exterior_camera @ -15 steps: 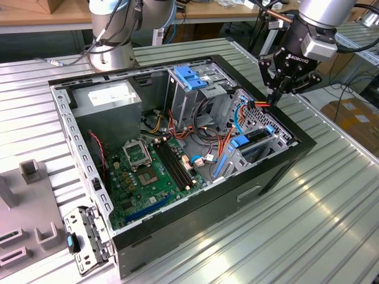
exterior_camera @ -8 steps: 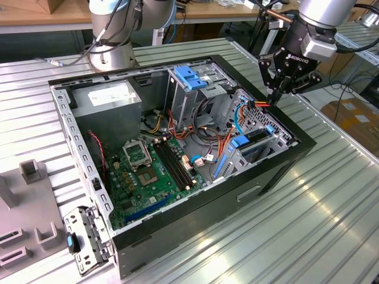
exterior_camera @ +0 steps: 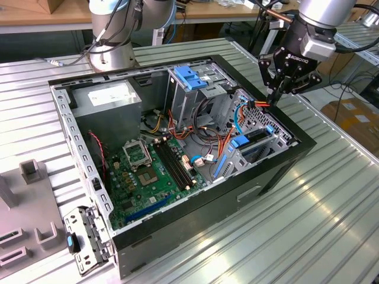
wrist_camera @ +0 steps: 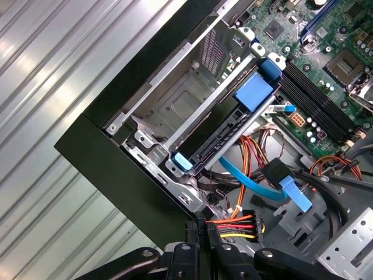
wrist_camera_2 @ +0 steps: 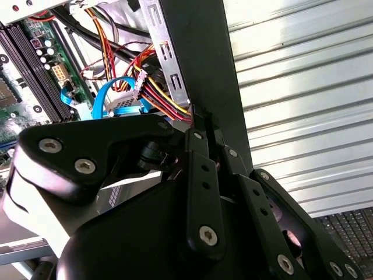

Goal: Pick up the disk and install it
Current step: 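Insert the first disk wire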

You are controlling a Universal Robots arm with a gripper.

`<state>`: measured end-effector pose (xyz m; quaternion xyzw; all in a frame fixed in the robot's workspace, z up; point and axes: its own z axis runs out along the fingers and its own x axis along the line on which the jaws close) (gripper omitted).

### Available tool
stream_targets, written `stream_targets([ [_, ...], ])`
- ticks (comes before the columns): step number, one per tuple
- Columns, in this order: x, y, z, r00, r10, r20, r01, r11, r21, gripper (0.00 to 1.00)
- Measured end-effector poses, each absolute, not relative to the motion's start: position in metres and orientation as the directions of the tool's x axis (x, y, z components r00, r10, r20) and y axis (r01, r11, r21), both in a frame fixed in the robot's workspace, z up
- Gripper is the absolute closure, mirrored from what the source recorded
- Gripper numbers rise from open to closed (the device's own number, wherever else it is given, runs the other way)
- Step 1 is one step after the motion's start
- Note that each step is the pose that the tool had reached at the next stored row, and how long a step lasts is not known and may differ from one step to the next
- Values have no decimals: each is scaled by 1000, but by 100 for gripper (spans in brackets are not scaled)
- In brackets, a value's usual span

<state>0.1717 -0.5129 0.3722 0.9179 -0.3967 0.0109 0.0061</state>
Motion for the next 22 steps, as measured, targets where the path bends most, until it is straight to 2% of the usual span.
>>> stream_targets([
  [22, 169, -513, 372, 603, -797, 25, -798, -603, 3, 83],
])
